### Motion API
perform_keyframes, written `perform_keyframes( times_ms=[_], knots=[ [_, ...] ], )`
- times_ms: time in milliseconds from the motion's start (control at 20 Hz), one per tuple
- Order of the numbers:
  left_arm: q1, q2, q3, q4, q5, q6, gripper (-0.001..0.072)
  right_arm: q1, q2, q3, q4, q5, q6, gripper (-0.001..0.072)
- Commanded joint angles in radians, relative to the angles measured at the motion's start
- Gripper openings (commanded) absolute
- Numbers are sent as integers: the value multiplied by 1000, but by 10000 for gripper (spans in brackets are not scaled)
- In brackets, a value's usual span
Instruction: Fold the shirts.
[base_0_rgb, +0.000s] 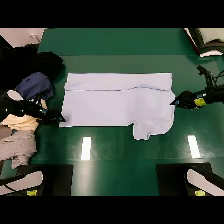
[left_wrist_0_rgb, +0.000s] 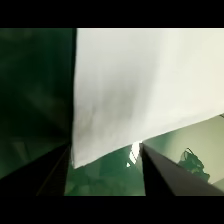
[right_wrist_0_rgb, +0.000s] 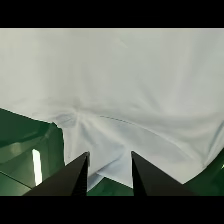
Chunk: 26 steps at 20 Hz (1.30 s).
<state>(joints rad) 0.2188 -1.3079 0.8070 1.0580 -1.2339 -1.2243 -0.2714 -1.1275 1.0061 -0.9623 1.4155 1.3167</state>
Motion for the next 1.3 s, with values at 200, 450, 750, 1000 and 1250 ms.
perform_keyframes(
  times_ms=[200,450,750,1000,1250],
  knots=[
    [-1,6,-46,-23,-42,20,25,-12,13,-51,-10,53,0,307],
    [-1,65,14,-26,-34,20,24,-124,13,-291,-6,42,8,339],
    [-1,84,25,-48,-32,20,24,-136,13,-485,44,-82,9,362],
    [-1,84,25,-48,-34,20,24,-31,13,-463,22,-157,6,175],
    [-1,122,25,-13,-85,20,22,-3,38,-329,-218,54,53,17]
  ],
)
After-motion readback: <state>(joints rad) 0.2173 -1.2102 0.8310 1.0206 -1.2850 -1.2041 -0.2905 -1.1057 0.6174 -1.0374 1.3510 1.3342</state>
